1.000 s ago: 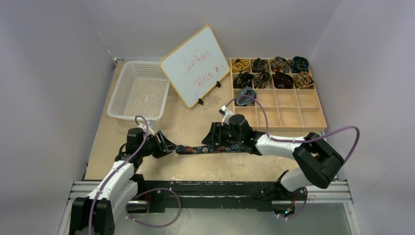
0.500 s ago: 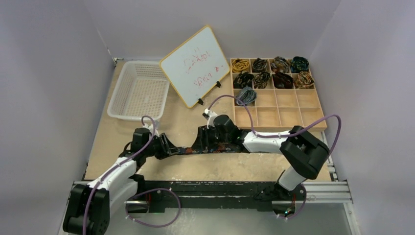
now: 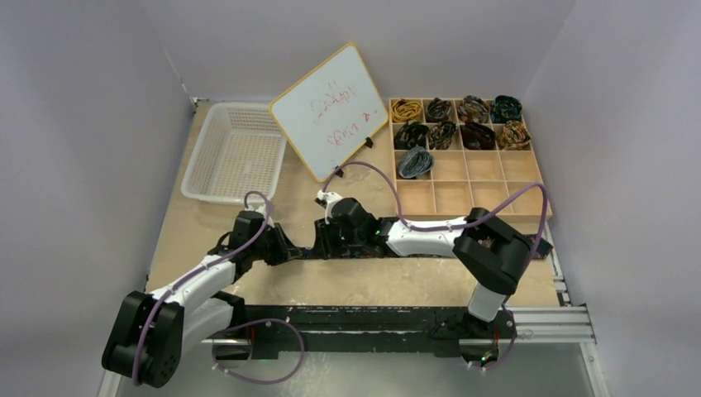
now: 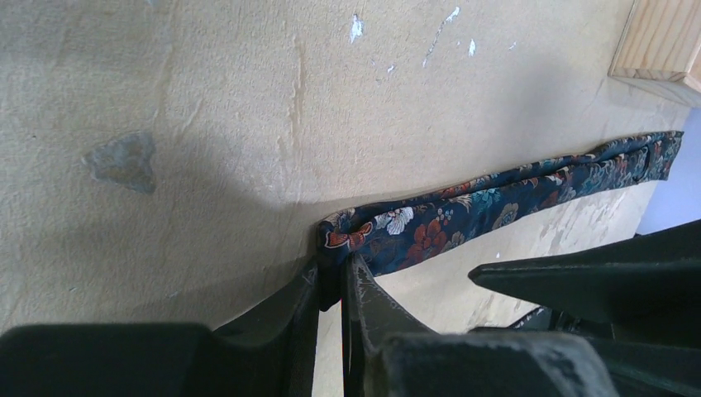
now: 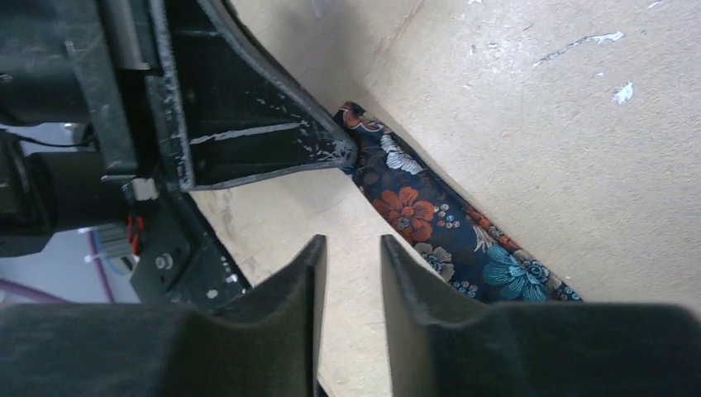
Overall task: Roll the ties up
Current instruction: Roll the tie at the center of the board.
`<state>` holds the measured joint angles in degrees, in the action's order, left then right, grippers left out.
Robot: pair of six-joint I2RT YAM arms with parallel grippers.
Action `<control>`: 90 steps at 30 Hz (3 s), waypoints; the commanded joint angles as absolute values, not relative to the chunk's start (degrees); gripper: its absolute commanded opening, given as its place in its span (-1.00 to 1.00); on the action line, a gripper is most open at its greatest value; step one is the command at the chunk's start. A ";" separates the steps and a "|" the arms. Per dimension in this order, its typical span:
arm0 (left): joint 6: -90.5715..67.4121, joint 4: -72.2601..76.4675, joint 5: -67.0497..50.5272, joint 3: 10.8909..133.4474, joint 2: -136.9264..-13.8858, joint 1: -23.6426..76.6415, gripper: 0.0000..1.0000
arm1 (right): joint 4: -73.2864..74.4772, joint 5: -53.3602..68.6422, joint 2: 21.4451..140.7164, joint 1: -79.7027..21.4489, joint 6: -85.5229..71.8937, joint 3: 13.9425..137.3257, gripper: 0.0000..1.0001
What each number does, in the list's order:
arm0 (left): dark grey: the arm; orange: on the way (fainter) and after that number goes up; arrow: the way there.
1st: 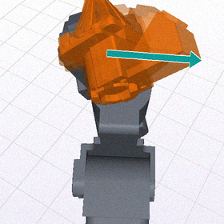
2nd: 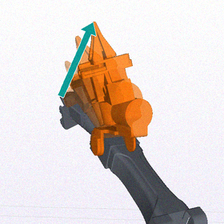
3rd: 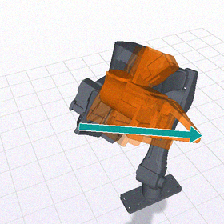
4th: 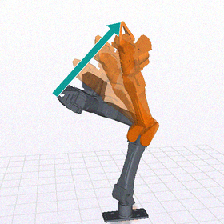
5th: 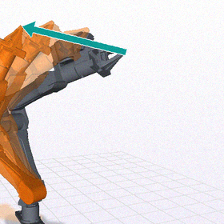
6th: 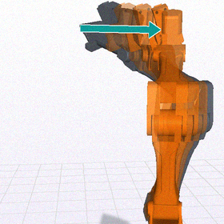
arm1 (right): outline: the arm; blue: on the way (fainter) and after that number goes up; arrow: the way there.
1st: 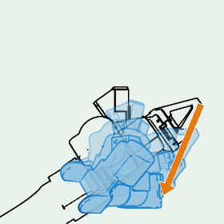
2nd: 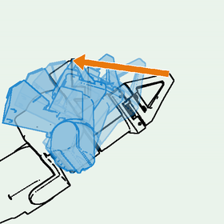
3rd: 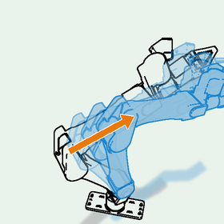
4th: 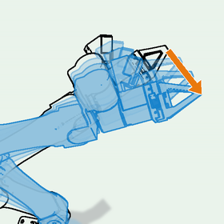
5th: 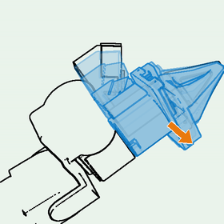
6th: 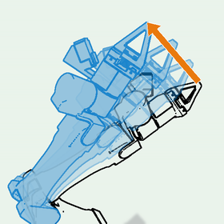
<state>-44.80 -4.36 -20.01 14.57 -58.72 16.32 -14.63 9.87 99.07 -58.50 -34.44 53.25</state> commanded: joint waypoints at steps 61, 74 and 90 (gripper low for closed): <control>-50.62 -5.89 -20.24 11.85 -54.40 16.79 -0.26 | -3.78 1.05 109.81 -60.56 -40.54 60.02 -0.72; -49.31 -6.87 -20.25 12.07 -55.50 16.79 -0.36 | -4.13 2.74 110.47 -60.51 -40.72 60.67 -0.72; -46.06 -9.86 -17.99 16.78 -56.25 16.79 -1.00 | -3.90 1.82 101.30 -58.99 -40.21 60.85 -0.32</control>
<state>-48.71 -8.75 -19.44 14.41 -56.05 16.64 -5.98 4.03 106.39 -59.81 -40.38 60.97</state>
